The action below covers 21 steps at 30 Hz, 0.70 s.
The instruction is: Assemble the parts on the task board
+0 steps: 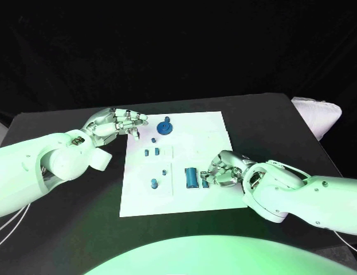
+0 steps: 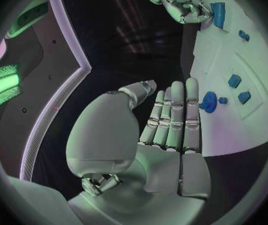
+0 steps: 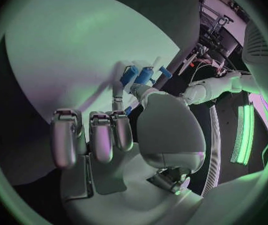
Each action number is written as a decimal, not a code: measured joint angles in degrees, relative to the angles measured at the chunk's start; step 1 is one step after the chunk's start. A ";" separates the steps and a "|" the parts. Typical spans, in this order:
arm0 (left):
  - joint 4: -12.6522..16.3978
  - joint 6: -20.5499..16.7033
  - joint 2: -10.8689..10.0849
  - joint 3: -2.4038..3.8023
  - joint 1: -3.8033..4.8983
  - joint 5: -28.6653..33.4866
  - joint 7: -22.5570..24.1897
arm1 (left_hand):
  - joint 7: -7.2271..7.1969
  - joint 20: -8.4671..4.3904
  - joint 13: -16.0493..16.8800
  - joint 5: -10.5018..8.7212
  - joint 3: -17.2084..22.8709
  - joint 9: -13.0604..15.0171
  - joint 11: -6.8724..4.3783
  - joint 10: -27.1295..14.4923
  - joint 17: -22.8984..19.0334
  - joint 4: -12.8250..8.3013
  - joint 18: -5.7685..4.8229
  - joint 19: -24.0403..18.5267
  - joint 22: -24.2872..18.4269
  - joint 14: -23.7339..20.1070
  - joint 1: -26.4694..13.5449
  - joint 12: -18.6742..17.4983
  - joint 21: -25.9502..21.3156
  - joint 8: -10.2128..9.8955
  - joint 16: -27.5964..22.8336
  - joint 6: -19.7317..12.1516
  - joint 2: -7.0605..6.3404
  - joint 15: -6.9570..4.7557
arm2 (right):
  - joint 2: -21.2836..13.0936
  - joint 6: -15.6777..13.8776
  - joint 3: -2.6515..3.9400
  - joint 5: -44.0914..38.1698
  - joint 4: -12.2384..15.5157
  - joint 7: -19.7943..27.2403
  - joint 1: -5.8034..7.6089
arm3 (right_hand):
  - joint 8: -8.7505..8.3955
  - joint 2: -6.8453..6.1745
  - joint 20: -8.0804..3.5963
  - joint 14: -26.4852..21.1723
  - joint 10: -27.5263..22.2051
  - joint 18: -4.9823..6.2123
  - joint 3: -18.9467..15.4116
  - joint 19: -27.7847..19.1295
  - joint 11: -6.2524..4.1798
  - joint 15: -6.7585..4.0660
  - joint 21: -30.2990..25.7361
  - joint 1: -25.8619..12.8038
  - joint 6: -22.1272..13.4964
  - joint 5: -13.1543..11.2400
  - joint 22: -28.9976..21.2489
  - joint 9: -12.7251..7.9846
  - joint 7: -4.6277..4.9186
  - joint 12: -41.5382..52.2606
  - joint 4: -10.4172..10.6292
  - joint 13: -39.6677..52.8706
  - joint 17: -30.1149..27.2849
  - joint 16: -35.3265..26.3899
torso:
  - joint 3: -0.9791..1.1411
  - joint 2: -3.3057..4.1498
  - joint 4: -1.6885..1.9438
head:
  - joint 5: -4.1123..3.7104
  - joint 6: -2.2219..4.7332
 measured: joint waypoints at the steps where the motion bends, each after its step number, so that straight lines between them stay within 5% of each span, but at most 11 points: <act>1: 0.00 0.01 0.00 0.00 0.00 0.00 -0.01 | 0.00 0.00 0.00 0.00 0.00 0.00 0.00 0.00 0.00 0.00 0.00 0.00 0.00 0.00 0.00 0.00 0.00 0.00 0.00 0.00 0.00 0.00 | 0.07 0.00 0.02 0.06 -0.10 -0.01 -0.01 | -0.01 0.00 0.00 0.00 0.00 0.00 0.00 0.00 0.00 0.00 0.00 0.00 0.16 0.00 0.00 0.02 0.03 0.00 0.00 0.00 0.00 0.00 | 0.00 0.00 0.00 | 0.00 0.00; 14: 0.01 0.12 -0.04 0.00 0.00 0.00 -0.11 | 0.00 0.00 0.01 0.00 0.00 0.00 0.00 0.00 0.00 0.00 0.00 0.00 -0.01 0.00 0.00 0.00 0.00 0.00 0.00 0.00 0.00 0.00 | -0.35 -0.09 -0.11 0.80 0.01 0.56 -0.31 | -0.45 -0.33 0.00 -0.04 0.00 0.00 -0.50 0.00 0.00 -0.04 0.00 -0.33 0.05 0.00 0.04 -0.09 0.10 0.00 -0.18 0.00 0.00 0.00 | 0.00 -0.02 0.00 | 0.20 0.00; 21: -0.05 0.15 -0.06 0.00 0.00 -0.01 -0.18 | 0.00 0.00 0.01 0.00 0.00 -0.01 0.00 0.00 0.00 0.00 0.00 0.00 -0.01 0.00 0.00 0.00 0.00 0.00 0.00 0.00 0.00 0.00 | -2.57 -1.27 -0.05 2.85 1.42 4.92 -0.28 | 0.48 -0.62 -0.06 0.00 0.00 0.00 -2.90 -0.06 -0.42 -0.42 0.00 -1.35 0.24 -6.09 0.04 0.50 -0.08 0.00 -0.48 0.00 0.00 0.00 | 0.02 -0.05 -0.06 | 0.24 0.00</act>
